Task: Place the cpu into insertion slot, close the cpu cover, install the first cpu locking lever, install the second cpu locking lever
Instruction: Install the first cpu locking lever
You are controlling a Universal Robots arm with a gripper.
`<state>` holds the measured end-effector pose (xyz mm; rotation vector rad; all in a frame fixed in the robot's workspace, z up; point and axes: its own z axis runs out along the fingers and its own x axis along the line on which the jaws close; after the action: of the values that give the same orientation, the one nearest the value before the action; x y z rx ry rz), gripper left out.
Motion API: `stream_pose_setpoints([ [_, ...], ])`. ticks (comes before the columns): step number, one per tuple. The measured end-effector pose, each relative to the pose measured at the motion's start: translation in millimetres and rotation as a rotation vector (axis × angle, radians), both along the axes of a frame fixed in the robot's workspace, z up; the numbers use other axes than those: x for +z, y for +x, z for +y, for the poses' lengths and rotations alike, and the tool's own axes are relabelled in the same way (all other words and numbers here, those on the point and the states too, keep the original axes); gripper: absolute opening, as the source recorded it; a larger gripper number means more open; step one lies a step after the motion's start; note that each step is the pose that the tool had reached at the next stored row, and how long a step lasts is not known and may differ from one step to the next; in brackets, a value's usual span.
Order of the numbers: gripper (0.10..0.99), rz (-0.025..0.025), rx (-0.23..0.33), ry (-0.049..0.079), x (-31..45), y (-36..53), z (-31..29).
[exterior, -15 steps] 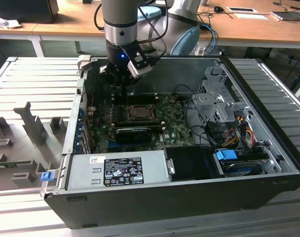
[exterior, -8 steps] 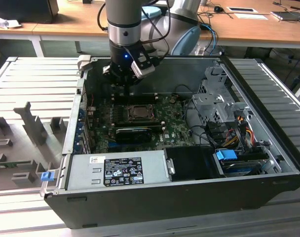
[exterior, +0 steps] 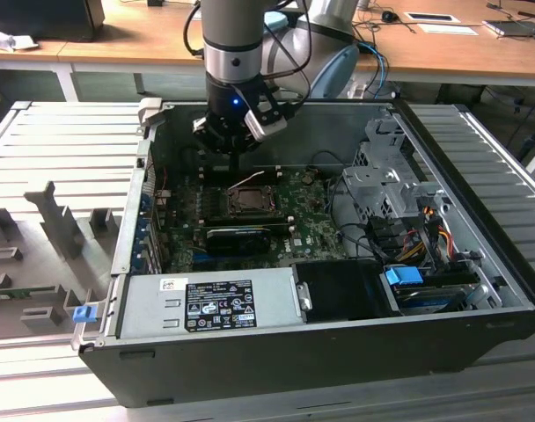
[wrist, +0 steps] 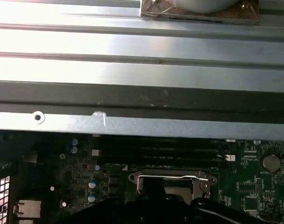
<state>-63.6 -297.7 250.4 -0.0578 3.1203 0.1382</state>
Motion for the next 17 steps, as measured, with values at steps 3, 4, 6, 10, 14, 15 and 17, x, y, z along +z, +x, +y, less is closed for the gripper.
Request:
stream_pose_setpoints([
  [3, 0.106, 0.0003, 0.0, 0.002, -5.1, 2.6, -0.1],
  [4, 0.106, 0.0004, 0.0, 0.001, -7.4, 3.9, -0.1],
  [6, 0.106, 0.0002, 0.0, 0.002, -11.4, 6.7, 0.0],
  [10, 0.106, 0.0004, 0.0, 0.001, -18.5, 11.8, 0.2],
  [14, 0.106, 0.0001, 0.0, 0.002, -19.2, 11.9, 0.5],
  [15, 0.106, 0.0001, 0.0, 0.002, -19.4, 11.9, 0.7],
  [17, 0.106, 0.0003, 0.001, 0.002, -20.0, 11.9, 2.0],
])
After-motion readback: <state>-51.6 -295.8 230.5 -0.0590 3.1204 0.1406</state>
